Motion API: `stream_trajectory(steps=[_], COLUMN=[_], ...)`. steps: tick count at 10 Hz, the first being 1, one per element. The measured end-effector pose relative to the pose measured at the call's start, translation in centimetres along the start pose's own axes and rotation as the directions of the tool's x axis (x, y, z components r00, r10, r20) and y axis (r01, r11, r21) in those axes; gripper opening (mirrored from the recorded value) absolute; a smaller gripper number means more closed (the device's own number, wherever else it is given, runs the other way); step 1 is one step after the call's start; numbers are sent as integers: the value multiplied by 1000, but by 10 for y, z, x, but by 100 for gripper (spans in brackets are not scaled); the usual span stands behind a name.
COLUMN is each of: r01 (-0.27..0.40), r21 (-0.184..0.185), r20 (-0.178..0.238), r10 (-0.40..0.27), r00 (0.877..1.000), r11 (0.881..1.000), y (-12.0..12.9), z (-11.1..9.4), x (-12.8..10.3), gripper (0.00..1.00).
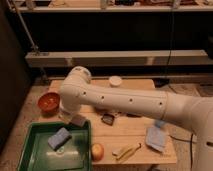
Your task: Place eraser in plastic cup
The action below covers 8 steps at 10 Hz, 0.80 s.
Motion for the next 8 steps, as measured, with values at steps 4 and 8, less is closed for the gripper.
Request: stream_trajectory(steps=[4, 8], r01=[-102, -220], r21=[-74, -152], r20=[-18, -16], r10=[101, 220], r00=[995, 975], r11=[992, 963], y=[109, 173], z=[-26, -58], x=[-56, -131], gripper=[20, 20])
